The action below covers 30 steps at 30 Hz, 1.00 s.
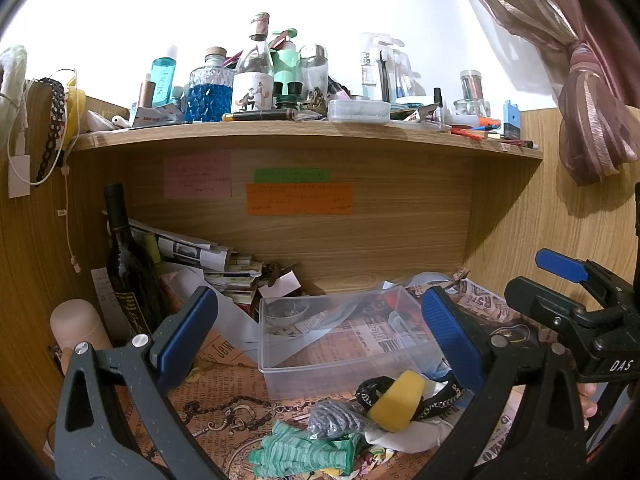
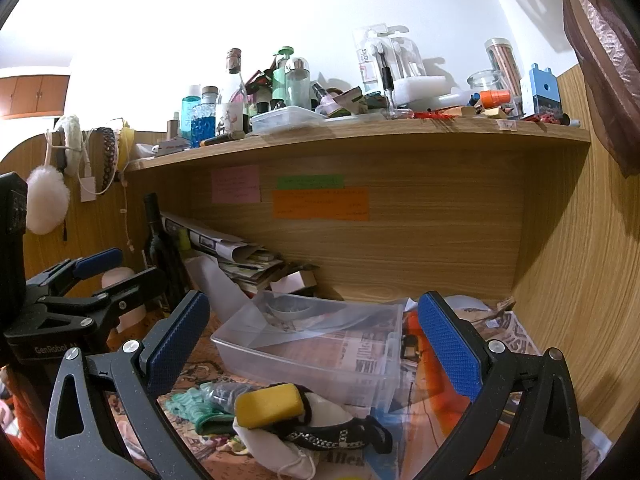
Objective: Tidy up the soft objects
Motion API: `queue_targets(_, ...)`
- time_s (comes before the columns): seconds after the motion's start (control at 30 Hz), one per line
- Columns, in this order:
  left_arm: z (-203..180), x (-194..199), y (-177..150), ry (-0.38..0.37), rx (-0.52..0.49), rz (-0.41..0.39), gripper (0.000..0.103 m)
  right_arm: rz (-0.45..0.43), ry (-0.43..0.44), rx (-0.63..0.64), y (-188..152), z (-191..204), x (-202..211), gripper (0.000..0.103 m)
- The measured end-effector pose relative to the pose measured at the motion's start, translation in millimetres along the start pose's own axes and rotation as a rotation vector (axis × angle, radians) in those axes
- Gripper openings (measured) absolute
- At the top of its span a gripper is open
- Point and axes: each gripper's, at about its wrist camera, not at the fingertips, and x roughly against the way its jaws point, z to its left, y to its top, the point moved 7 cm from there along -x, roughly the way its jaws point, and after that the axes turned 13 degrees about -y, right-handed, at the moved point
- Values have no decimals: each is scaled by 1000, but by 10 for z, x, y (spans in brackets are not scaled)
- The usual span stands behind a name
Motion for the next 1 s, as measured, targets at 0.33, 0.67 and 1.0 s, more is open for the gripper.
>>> queue_targets(0.33,-2,4,21,-3,-3,0,103,0,2,-2,22,30,22,103)
queue_targets(0.67,-7,0,29,-5,-3,1,103,5,3,-7,7,11,17,103)
queue_targets(1.0,-17,0,27,-6,-5,-1,103,5,4,-7,13,13,14,103)
